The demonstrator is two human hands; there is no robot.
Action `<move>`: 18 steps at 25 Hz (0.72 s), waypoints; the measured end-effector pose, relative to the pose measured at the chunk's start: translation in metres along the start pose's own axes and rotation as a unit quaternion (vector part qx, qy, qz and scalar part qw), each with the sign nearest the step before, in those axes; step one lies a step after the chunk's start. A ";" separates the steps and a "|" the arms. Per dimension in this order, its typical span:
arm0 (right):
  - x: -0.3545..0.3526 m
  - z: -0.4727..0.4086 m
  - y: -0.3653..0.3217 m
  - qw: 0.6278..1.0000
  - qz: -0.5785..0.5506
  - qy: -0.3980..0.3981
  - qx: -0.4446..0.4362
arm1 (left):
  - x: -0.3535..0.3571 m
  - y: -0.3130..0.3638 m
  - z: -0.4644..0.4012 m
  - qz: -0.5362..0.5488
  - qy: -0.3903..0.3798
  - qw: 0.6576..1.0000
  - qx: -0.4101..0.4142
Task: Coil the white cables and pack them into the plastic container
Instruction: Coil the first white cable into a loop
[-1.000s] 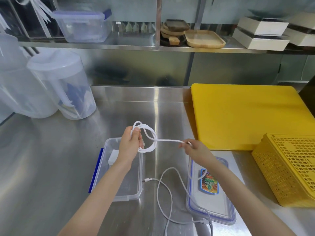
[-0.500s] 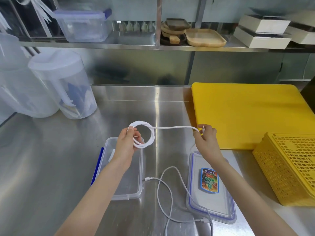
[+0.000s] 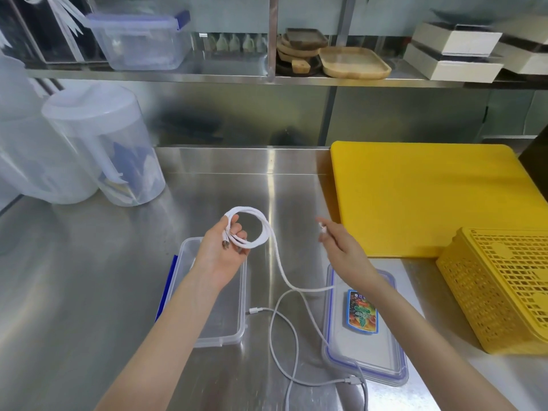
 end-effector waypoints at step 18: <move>0.038 -0.005 -0.017 0.978 -0.200 -0.009 0.062 | 0.033 -0.036 0.019 -0.146 -0.092 0.985 -0.003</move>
Point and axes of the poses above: each hand's wrist, its own z-axis away from the middle knuckle, its own x-axis out of the palm, y = z × x, the point moved 5 cm from there along -z, towards the middle knuckle, and after that the axes turned 13 degrees about -y, right-handed, at the moved point
